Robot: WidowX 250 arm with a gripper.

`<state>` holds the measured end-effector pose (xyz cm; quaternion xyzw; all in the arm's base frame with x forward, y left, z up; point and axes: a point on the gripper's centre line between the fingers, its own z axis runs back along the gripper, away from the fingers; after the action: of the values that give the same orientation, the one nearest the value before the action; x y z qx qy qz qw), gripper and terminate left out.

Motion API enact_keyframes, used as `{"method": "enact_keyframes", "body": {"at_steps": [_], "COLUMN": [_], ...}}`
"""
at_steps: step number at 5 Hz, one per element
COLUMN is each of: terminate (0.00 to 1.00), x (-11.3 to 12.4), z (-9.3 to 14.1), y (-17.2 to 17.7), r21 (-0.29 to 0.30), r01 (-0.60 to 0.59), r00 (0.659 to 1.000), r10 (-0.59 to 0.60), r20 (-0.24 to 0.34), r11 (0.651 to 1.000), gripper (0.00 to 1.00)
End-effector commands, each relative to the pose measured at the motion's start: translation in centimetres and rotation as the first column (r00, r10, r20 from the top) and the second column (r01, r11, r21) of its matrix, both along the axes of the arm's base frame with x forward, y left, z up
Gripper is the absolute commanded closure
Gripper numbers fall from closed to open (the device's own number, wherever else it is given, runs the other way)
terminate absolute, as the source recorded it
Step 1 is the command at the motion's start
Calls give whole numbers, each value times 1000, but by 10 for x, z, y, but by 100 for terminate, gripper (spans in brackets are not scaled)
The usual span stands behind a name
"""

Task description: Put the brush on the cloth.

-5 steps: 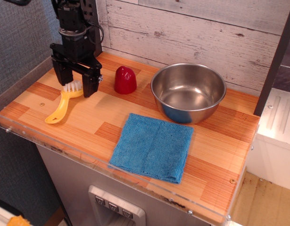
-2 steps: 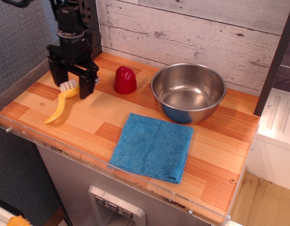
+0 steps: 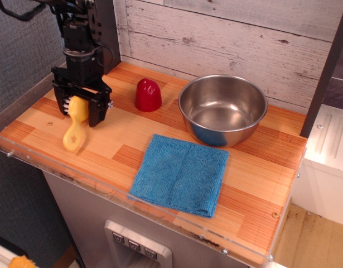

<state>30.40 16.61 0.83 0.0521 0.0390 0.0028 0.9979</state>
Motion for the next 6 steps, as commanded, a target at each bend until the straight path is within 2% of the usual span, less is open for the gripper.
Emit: {"method": "enact_keyframes", "body": {"at_steps": [1, 2, 3, 4, 5, 6], "terminate": [0, 0, 0, 0, 0, 0], "x": [2, 0, -2, 0, 5, 7], "z": [9, 23, 48, 75, 72, 58], "y": [7, 5, -4, -41, -81, -118], "r21": [4, -4, -19, -44, -59, -38], "r01": [-5, -15, -93, -127, -62, -28], "r00": [1000, 999, 993, 988, 995, 998], "r10": [4, 16, 94, 130, 67, 30], "r20": [23, 49, 69, 79, 75, 56], "r11": [1000, 1000, 995, 991, 996, 999], "gripper": [100, 100, 100, 100, 100, 100]}}
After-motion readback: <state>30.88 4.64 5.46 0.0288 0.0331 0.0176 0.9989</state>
